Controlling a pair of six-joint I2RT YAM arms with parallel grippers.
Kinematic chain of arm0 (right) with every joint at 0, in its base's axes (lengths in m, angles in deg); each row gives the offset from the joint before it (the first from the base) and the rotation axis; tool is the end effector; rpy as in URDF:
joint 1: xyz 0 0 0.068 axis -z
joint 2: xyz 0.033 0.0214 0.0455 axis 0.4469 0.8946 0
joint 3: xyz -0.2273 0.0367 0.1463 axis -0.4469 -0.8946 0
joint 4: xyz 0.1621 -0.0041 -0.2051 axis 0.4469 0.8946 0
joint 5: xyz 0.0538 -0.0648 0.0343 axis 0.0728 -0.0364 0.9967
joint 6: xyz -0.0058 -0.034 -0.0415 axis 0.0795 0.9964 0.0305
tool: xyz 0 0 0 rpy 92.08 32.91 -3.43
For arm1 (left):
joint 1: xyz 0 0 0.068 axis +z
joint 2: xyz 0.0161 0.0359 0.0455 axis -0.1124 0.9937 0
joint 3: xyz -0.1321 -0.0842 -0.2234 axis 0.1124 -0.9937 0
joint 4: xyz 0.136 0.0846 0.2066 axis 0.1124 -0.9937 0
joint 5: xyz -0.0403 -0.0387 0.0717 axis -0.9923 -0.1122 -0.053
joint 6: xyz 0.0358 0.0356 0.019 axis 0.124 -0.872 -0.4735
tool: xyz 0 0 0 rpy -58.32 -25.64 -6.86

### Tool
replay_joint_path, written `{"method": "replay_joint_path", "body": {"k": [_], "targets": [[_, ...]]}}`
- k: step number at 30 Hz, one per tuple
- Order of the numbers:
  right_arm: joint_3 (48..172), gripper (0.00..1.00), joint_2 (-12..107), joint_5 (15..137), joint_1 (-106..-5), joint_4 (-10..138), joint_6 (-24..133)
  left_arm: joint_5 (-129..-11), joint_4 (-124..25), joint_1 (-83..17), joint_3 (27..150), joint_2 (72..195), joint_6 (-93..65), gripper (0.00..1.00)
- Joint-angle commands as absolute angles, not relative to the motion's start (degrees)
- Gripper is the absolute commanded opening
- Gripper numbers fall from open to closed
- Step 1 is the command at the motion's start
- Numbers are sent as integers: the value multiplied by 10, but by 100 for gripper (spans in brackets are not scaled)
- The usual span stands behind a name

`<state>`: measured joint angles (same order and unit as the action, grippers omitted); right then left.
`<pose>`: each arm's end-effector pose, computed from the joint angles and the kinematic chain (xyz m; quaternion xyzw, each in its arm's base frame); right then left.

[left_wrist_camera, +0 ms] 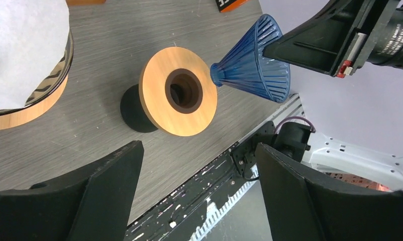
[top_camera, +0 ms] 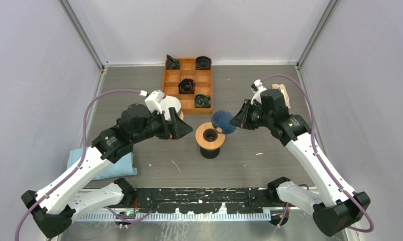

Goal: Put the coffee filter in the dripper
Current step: Press the coffee dripper onto the connecting ring.

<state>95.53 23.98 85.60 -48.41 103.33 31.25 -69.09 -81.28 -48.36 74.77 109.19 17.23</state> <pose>0.1876 0.0869 0.3466 -0.0052 0.8849 0.3183 0.3401 0.1399 -0.1319 0.3664 0.0263 0.8309 -0.4137 0.3713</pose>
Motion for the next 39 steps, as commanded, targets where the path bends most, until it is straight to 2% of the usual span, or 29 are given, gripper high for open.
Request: {"method": "replay_joint_path", "body": {"k": [1,14,25,39], "targets": [[994,1,254,832,-519,997,309,-646,-758,-502,760,1108,181,83],[1015,1,321,790,-595,989,321,-648,-725,-529,787,1168,184,68],[1004,1,343,773,-601,1000,337,-640,-726,-532,792,1215,175,64],[993,1,370,773,-611,1008,349,-640,-727,-536,809,1272,164,47]]}}
